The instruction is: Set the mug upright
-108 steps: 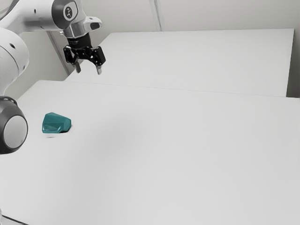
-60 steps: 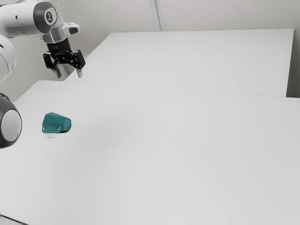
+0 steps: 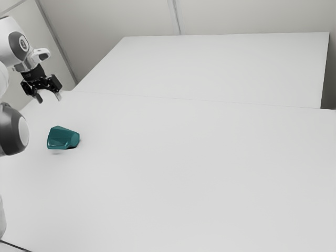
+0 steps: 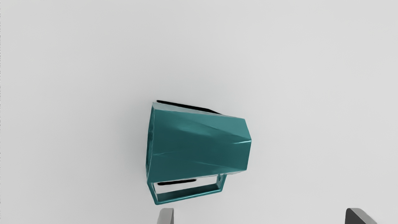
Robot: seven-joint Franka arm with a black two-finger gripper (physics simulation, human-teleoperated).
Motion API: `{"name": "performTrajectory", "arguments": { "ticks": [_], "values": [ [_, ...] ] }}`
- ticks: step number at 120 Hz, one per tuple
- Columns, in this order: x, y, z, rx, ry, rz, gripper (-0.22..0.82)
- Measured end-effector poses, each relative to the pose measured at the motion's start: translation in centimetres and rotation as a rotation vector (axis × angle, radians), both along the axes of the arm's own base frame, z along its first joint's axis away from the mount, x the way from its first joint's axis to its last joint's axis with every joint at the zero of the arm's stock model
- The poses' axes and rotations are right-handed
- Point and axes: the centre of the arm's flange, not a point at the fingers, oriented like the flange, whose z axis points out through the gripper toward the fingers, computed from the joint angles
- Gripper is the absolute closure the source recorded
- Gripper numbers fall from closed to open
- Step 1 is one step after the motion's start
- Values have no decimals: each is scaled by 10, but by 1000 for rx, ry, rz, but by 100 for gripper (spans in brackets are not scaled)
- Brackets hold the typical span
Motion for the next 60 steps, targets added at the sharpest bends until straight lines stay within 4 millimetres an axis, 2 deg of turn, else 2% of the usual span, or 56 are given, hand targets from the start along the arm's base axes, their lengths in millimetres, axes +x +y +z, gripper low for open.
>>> {"name": "performTrajectory", "arguments": {
  "ticks": [10, 18, 40, 60],
  "values": [
    [-10, 28, -19, -31, 1, -7, 0],
    [-18, 42, -30, -56, 4, -20, 0],
    [-32, 59, -49, -103, 17, -83, 0],
    [-37, 76, -77, -150, 9, -121, 0]
  ]
}}
